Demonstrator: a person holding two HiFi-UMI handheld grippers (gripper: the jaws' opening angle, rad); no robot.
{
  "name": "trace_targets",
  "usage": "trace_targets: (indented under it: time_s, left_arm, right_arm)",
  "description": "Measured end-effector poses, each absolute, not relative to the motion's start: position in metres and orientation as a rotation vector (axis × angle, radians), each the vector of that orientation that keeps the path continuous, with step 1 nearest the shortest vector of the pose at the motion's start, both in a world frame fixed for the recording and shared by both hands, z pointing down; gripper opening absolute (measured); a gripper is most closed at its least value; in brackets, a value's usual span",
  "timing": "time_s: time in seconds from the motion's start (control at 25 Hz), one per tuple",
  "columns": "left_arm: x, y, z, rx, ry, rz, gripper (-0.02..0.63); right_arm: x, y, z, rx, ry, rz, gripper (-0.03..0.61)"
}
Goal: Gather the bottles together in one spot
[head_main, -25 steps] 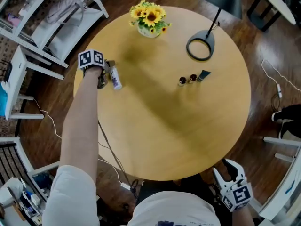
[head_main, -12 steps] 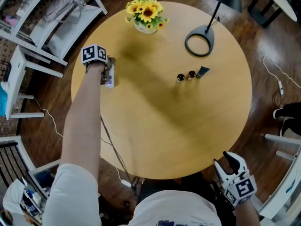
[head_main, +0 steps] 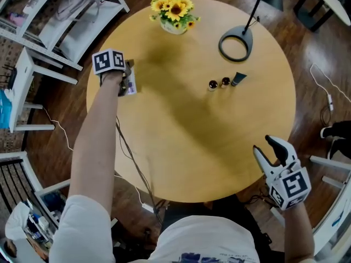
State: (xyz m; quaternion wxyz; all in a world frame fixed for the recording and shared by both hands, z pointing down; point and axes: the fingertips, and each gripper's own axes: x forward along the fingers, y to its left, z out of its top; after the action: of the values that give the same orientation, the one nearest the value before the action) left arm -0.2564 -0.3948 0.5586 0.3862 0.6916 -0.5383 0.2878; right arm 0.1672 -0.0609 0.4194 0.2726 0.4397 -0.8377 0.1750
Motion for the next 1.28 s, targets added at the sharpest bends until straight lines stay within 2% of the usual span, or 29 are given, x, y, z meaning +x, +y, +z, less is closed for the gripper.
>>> trace_targets:
  time_s: [0.8,1.28]
  left_arm:
    - [-0.179,-0.287,0.473,2.012,-1.681,0.468,0.112]
    - [-0.047,-0.262,0.454,2.207,-1.770,0.288,0.112]
  right_arm:
    - [0.182,-0.015,0.435,1.087,-2.346,0.565,0.206]
    - [0.217,0.008,0.439,1.023,-2.348,0.580,0.206]
